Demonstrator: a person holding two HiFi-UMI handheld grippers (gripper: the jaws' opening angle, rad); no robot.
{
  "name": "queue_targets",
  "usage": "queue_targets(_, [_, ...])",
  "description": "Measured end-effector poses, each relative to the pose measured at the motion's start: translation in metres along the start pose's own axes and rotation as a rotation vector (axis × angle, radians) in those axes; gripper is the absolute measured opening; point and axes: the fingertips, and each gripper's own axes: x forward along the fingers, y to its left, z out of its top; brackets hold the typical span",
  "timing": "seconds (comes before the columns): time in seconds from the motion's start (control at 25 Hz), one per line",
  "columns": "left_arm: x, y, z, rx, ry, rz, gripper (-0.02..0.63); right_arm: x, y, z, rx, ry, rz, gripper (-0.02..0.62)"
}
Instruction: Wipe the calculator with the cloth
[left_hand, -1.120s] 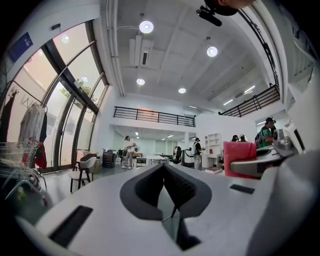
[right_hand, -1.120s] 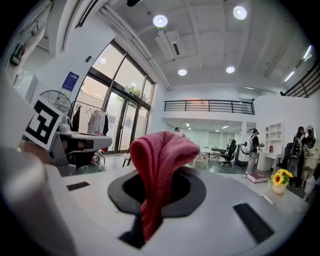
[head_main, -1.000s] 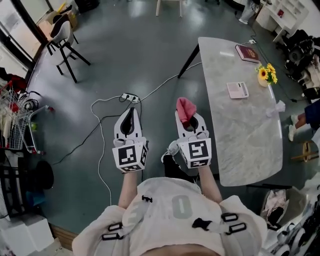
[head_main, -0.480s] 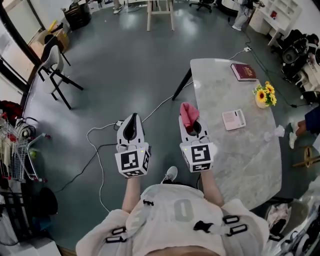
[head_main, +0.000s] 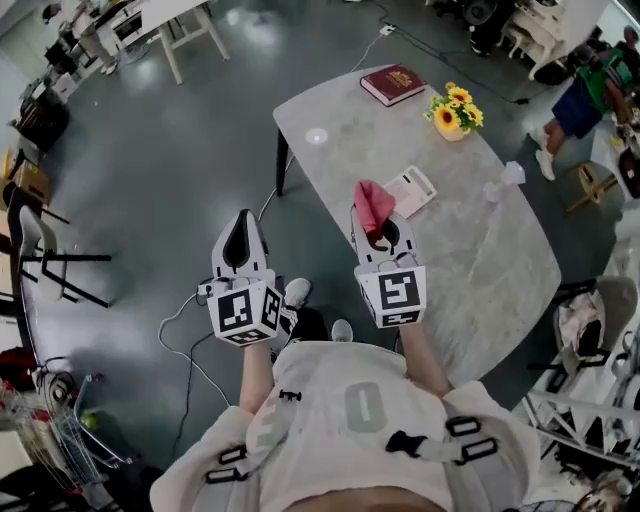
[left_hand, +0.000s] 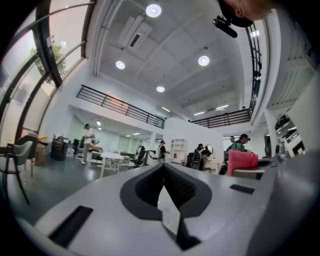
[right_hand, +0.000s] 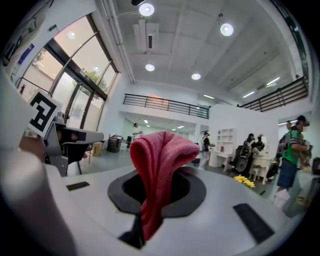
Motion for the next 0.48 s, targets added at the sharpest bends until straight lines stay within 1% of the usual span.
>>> queue_targets(0.08, [0.043, -0.021, -0.003, -0.004, -0.004, -0.1, 0.02, -0.001, -0.038, -0.005, 0.013, 0.011, -0.128, 0.054])
queue_targets(0.2, [0.102, -0.052, -0.002, -0.012, -0.012, -0.218, 0.02, -0.002, -0.092, -0.009, 0.031, 0.025, -0.283, 0.054])
queue_targets(0.32, [0.154, -0.103, 0.0, -0.017, -0.022, -0.41, 0.02, -0.032, -0.144, -0.013, 0.062, 0.044, -0.517, 0.054])
queue_targets(0.4, [0.18, -0.128, 0.0, -0.014, -0.026, -0.506, 0.02, -0.05, -0.166, -0.013, 0.074, 0.045, -0.644, 0.054])
queue_targets(0.48, [0.201, -0.147, 0.001, -0.014, -0.03, -0.577, 0.021, -0.064, -0.182, -0.012, 0.076, 0.043, -0.743, 0.054])
